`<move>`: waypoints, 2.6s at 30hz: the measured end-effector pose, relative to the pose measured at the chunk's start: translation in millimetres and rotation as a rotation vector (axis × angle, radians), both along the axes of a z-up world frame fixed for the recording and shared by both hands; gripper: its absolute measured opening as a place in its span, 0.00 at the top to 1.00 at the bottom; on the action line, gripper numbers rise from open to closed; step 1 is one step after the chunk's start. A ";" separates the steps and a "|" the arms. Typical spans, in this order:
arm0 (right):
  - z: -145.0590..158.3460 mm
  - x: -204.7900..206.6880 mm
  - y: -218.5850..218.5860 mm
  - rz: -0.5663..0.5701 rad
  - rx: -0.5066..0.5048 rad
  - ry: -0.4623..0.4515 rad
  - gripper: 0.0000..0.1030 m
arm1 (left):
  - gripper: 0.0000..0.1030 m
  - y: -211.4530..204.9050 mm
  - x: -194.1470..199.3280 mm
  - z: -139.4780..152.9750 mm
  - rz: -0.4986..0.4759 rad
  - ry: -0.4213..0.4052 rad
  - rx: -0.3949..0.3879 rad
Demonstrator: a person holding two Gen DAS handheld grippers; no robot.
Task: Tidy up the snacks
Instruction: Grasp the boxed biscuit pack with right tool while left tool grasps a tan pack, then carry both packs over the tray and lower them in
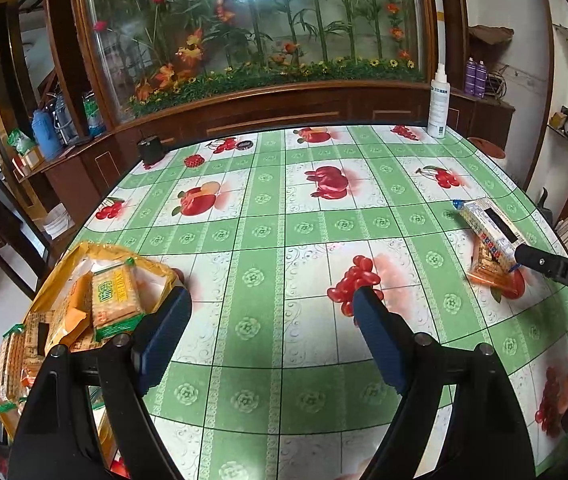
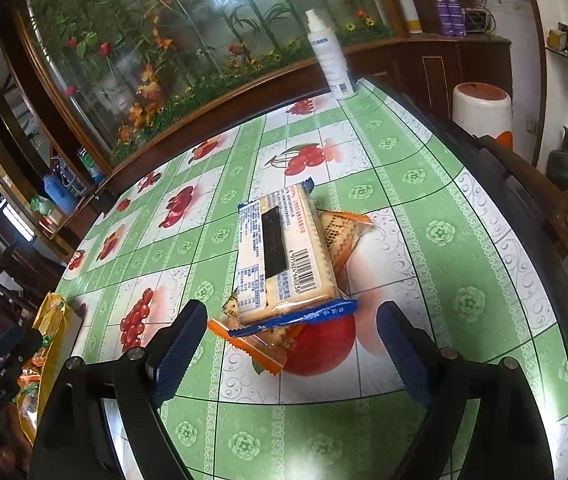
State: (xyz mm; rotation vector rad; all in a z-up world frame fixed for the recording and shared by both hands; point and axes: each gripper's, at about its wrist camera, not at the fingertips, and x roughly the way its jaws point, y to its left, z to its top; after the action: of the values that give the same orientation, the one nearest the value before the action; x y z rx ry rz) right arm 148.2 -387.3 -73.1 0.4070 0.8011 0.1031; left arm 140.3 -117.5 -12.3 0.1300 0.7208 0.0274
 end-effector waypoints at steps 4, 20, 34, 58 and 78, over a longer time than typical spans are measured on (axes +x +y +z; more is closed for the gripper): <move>0.5 2.3 2.1 0.010 -0.012 0.002 0.13 | 0.19 -3.1 15.2 -10.1 -0.013 0.054 -0.040; -4.1 75.4 34.5 0.118 -0.227 0.085 0.12 | 0.19 -54.7 53.3 -30.9 -0.132 0.173 -0.125; 40.1 3.3 -27.0 -0.071 -0.041 -0.110 0.44 | 0.18 -168.5 70.6 -36.1 -0.335 0.202 -0.054; 72.4 -56.8 -30.5 -0.059 0.031 -0.201 0.45 | 0.50 -137.3 56.1 -61.3 -0.259 0.218 -0.082; 73.8 -63.9 158.2 0.340 0.110 -0.196 0.45 | 0.49 88.2 -45.3 -15.9 0.100 0.042 -0.111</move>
State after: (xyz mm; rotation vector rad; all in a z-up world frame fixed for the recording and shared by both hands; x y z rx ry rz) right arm 84.3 -229.2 0.7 0.3555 0.6664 0.4985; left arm 94.9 -29.3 -28.2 -0.0112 0.7683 0.0803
